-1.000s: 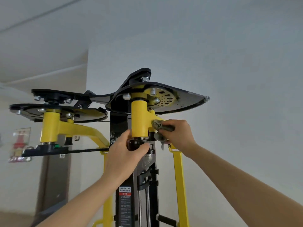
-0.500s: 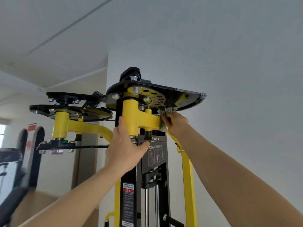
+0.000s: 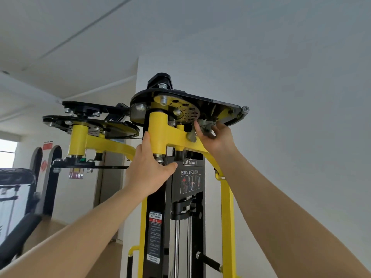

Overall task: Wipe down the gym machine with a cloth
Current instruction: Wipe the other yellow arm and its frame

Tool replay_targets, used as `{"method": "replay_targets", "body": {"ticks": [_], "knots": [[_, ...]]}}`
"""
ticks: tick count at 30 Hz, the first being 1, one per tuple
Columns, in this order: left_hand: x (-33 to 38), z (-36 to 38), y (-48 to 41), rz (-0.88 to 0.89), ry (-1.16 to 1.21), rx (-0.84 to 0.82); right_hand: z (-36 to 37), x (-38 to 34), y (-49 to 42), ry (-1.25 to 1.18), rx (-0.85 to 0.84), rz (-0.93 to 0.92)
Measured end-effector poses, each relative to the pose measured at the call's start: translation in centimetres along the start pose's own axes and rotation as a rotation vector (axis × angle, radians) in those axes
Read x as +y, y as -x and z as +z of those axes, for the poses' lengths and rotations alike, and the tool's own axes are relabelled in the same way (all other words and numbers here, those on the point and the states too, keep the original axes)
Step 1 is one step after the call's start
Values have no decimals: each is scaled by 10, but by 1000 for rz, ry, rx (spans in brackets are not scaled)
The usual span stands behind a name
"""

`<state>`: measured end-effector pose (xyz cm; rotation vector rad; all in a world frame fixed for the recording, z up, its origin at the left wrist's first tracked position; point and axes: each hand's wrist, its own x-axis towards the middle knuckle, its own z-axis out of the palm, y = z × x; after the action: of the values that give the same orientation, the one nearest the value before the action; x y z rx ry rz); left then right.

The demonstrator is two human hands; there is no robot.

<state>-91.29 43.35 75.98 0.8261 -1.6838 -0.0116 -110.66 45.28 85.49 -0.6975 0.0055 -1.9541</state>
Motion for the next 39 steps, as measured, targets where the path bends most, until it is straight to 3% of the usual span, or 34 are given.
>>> {"method": "replay_targets", "body": {"ticks": [12,18,27,33,39], "knots": [[-1,-2,2,-9,10,3,-12,-55,43,-57,-89,-20],[0,-3,3,-8,-24,6,-11,-41,30,147,-98,-101],[4,-9,10,74,56,2,-6,-24,24,158,-38,25],[0,-3,10,76,30,43,-11,-45,32,121,-34,-67],[-5,-1,6,85,32,33,-1,-36,32,368,-45,-162]]}}
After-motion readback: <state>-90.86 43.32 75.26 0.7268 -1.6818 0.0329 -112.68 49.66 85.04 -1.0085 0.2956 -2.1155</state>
